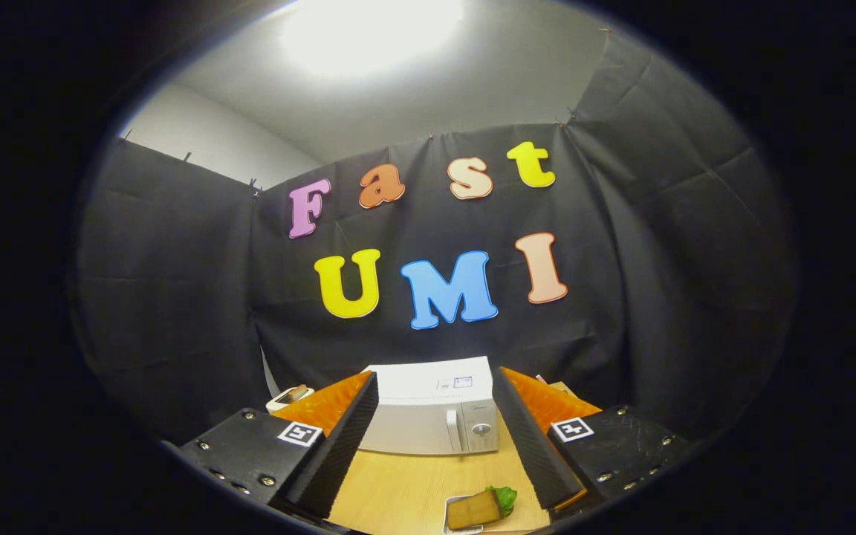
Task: Open the microwave, put the food inside, and close the microwave door.
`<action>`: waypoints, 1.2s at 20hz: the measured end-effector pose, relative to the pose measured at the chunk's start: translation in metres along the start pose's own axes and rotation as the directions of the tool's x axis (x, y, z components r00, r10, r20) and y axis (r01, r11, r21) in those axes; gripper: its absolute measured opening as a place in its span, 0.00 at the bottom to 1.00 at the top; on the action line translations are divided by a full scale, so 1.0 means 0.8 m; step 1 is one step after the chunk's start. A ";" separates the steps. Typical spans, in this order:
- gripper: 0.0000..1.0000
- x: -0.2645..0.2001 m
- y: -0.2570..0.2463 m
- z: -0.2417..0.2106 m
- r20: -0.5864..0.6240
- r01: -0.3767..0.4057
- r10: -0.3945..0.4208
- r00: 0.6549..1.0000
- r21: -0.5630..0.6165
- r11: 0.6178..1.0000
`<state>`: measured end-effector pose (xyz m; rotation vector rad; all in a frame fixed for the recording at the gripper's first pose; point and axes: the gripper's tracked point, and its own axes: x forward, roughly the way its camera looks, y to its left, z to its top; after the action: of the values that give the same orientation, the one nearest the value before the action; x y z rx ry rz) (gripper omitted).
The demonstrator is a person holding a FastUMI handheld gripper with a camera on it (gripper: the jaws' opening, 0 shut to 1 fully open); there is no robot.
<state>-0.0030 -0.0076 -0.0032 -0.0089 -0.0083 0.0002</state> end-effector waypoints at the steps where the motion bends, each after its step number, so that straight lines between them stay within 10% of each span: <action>1: 0.96 0.001 0.001 -0.006 -0.015 -0.002 0.002 1.000 -0.001 1.000; 24: 0.97 0.126 -0.040 -0.158 -0.051 -0.008 0.010 0.999 0.046 0.999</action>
<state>0.0986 -0.0407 -0.1282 0.0363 0.0426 0.0094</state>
